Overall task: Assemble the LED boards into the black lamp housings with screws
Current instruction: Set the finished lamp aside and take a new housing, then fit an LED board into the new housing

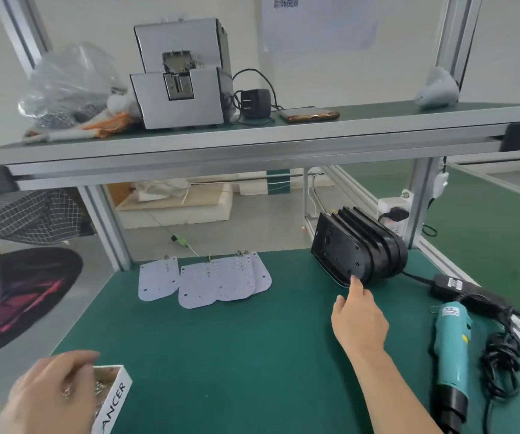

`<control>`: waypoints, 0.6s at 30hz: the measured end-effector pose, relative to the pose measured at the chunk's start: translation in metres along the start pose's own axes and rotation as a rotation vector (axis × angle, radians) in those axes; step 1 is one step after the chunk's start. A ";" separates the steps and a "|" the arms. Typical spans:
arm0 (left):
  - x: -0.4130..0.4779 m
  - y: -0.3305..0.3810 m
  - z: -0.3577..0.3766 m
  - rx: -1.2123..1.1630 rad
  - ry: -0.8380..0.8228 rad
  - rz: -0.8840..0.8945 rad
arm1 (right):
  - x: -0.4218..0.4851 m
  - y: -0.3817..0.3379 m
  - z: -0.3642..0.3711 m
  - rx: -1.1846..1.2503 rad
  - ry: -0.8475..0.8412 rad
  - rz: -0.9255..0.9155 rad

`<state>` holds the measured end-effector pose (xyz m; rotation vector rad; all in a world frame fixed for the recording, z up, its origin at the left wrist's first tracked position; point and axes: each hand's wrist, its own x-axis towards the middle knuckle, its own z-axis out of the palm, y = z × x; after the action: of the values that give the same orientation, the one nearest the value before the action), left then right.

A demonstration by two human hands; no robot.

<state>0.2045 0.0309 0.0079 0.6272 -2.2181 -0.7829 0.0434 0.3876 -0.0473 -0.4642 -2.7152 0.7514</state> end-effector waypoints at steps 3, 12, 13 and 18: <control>0.021 0.038 0.035 0.002 -0.147 0.045 | 0.001 0.001 -0.003 -0.003 -0.034 0.010; 0.109 0.076 0.173 0.268 -0.514 -0.130 | 0.005 0.002 -0.006 0.013 -0.055 0.014; 0.105 0.084 0.186 0.264 -0.549 -0.114 | 0.005 0.002 -0.006 0.009 -0.061 0.021; 0.077 0.120 0.240 0.426 -0.666 -0.006 | 0.004 0.002 -0.006 0.079 -0.057 0.029</control>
<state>-0.0465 0.1507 -0.0150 0.6301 -3.0425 -0.5693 0.0426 0.3935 -0.0428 -0.4723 -2.7245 0.8894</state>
